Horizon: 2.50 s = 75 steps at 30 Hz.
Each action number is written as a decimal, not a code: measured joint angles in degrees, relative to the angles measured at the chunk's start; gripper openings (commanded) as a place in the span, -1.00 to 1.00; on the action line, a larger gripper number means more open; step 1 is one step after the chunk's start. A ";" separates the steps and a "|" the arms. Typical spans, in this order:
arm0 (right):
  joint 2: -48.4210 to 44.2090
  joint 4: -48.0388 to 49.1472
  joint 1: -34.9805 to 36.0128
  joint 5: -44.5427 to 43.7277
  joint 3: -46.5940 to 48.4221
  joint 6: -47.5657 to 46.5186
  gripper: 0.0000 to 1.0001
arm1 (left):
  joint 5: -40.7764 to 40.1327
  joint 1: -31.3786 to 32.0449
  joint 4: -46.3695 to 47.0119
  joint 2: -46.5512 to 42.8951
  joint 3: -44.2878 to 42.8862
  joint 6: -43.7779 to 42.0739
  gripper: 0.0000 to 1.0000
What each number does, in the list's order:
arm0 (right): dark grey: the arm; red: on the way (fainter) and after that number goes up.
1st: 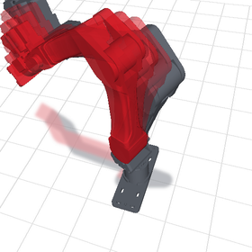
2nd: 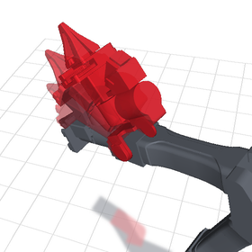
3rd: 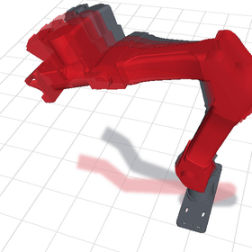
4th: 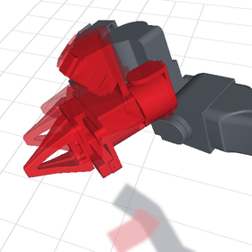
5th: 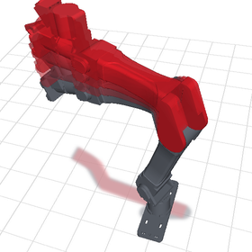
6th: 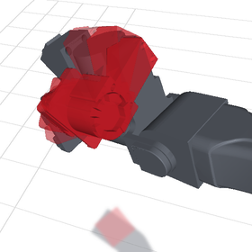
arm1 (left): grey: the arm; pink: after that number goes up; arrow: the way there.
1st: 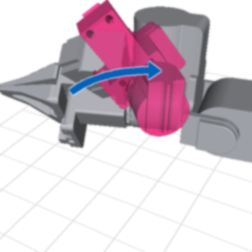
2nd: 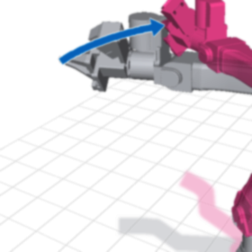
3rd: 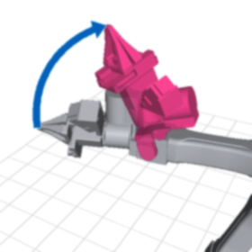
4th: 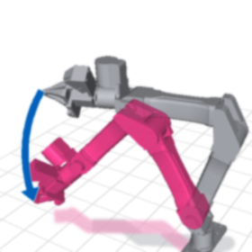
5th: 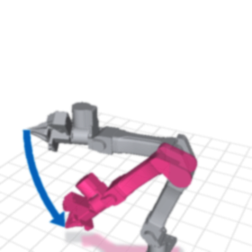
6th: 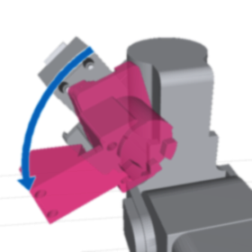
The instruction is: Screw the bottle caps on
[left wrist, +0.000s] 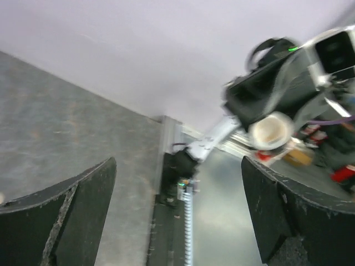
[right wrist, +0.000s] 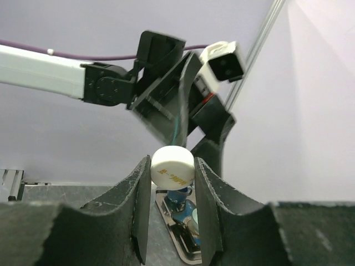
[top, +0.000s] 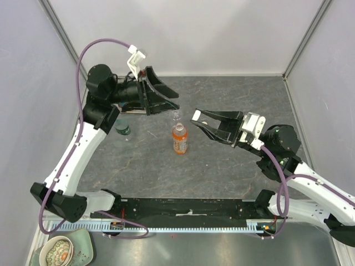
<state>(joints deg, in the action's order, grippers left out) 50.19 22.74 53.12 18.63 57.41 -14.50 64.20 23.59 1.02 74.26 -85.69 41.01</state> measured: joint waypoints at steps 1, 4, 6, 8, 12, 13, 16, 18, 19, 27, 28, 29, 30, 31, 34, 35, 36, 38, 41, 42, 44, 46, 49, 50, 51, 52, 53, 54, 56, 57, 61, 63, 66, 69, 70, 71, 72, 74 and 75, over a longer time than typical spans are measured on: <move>-0.55 -1.20 0.00 -0.50 0.22 0.00 -0.35 | -1.33 -0.52 -1.79 -1.36 2.03 -3.23 0.99; -2.14 -4.02 0.00 -1.79 0.92 -0.07 -0.35 | -6.45 -0.59 -5.57 -8.02 12.98 -14.10 0.99; -3.52 -5.42 0.00 -2.71 1.05 -0.11 -0.35 | -10.54 -0.20 -7.78 -12.85 21.53 -21.11 0.99; -4.59 -6.29 0.00 -3.48 1.05 -0.17 -0.35 | -14.01 0.46 -8.63 -15.61 28.11 -26.56 0.99; -5.68 -7.37 0.00 -4.76 1.07 -0.28 -0.35 | -22.82 4.48 -7.87 -16.02 35.52 -34.88 0.99; -5.86 -7.41 0.00 -5.11 1.07 -0.28 -0.35 | -24.98 6.01 -7.56 -15.50 36.39 -36.72 0.99; -6.08 -7.45 0.00 -5.73 1.07 -0.28 -0.35 | -29.20 9.05 -5.05 -13.25 37.03 -40.28 0.99; -6.29 -7.61 0.00 -6.12 1.07 -0.28 -0.35 | -31.43 9.94 -2.80 -11.65 37.13 -41.75 0.99; -6.45 -7.65 0.00 -6.27 1.07 -0.31 -0.35 | -32.24 10.03 -1.95 -11.08 37.24 -42.23 0.99; -8.92 -8.04 0.00 -8.04 0.02 -0.35 -0.35 | -37.68 10.03 3.52 -7.32 38.29 -44.52 0.83; -9.16 -8.07 0.00 -8.24 -0.09 -0.39 -0.35 | -38.14 10.03 3.85 -6.99 38.29 -44.54 0.77; -9.33 -8.07 0.00 -8.41 -0.20 -0.50 -0.35 | -38.42 10.03 4.13 -6.56 38.29 -44.59 0.70; -9.55 -8.09 0.00 -8.57 -0.37 -0.55 -0.35 | -38.62 10.03 4.44 -6.21 38.29 -44.59 0.56; -9.73 -8.15 0.00 -8.72 -0.52 -0.57 -0.35 | -38.62 10.03 4.70 -5.88 38.29 -44.59 0.48; -10.23 -8.22 0.00 -9.68 -1.07 -0.59 -0.35 | -38.60 10.16 5.42 -4.59 38.29 -44.65 0.19; -10.32 -8.24 0.00 -9.92 -1.29 -0.57 -0.35 | -38.56 10.21 5.42 -4.22 38.29 -44.65 0.11; -10.40 -8.24 0.02 -10.14 -1.55 -0.52 -0.35 | -38.53 10.27 5.35 -3.87 38.29 -44.72 -0.02; -10.51 -8.31 0.02 -10.62 -1.92 -0.50 -0.35 | -38.49 10.36 5.25 -3.34 38.29 -44.81 -0.12; -10.67 -8.55 0.02 -11.21 -2.32 -0.50 -0.35 | -38.34 10.60 5.51 -3.28 38.29 -44.92 -0.29; -10.75 -8.63 0.00 -11.28 -2.38 -0.50 -0.35 | -38.23 10.67 5.70 -3.28 38.27 -45.03 -0.41; -10.84 -8.72 0.02 -11.54 -2.43 -0.50 -0.35 | -38.12 10.95 5.79 -3.28 38.27 -45.03 -0.52; -10.88 -8.72 0.00 -11.82 -2.43 -0.48 -0.35 | -38.01 11.41 5.70 -3.28 38.27 -45.07 -0.60; -10.86 -8.79 0.02 -12.20 -2.43 -0.35 -0.35 | -38.07 12.92 4.68 -3.26 37.79 -46.12 -0.64; -10.86 -8.87 0.02 -12.35 -2.40 -0.28 -0.35 | -38.18 13.92 3.93 -3.19 37.40 -46.97 -0.64; -10.86 -9.01 0.02 -12.50 -2.40 -0.26 -0.35 | -38.47 15.30 2.99 -2.97 36.83 -48.11 -0.65; -10.86 -9.20 0.02 -12.63 -2.40 -0.22 -0.35 | -38.80 16.90 1.55 -2.56 35.85 -49.64 -0.64; -10.82 -9.44 0.02 -12.90 -2.36 -0.20 -0.35 | -39.26 18.84 0.17 -1.84 34.71 -51.34 -0.64; -10.75 -9.79 0.02 -13.25 -2.29 -0.15 -0.35 | -39.74 20.57 -1.03 -1.01 33.38 -52.85 -0.64; -10.64 -10.27 0.02 -14.10 -2.10 -0.04 -0.35 | -40.83 23.89 -4.20 1.66 29.68 -56.24 -0.65; -10.60 -10.54 0.00 -14.73 -1.97 -0.04 -0.35 | -41.40 24.98 -5.22 2.91 28.17 -57.37 -0.67; -10.10 -11.72 0.02 -19.04 -0.83 0.11 -0.35 | -44.68 29.51 -14.62 10.58 17.53 -61.94 -0.80; -9.75 -12.24 0.00 -21.55 -0.15 0.20 -0.35 | -46.18 30.69 -19.54 14.75 12.37 -63.21 -0.84; -9.99 -13.27 0.00 -25.18 -0.04 0.26 -0.34 | -49.03 31.19 -27.74 19.58 9.46 -64.96 -0.86; -10.82 -14.03 0.00 -28.30 -0.04 0.24 -0.34 | -50.77 31.34 -34.14 21.88 10.73 -65.31 -0.89; -10.97 -14.14 0.00 -28.94 -0.04 0.24 -0.34 | -51.04 31.43 -35.52 22.49 11.13 -65.29 -0.90; -11.17 -14.25 0.00 -29.57 -0.04 0.24 -0.34 | -51.25 31.67 -37.05 23.10 11.43 -65.29 -0.90; -11.43 -14.23 0.00 -30.08 -0.02 0.24 -0.34 | -51.39 32.02 -38.27 23.61 11.58 -65.26 -0.91; -11.74 -14.21 0.00 -30.77 0.09 0.26 -0.34 | -51.58 32.81 -39.54 24.09 11.65 -65.24 -0.90; -11.76 -14.16 0.00 -31.06 0.11 0.26 -0.34 | -51.60 33.24 -39.91 24.20 11.65 -65.22 -0.88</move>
<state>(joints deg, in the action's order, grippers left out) 38.44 8.58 53.12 -12.43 57.52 -14.24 12.60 56.84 -38.89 98.45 -74.04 -24.21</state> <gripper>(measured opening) 0.398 0.409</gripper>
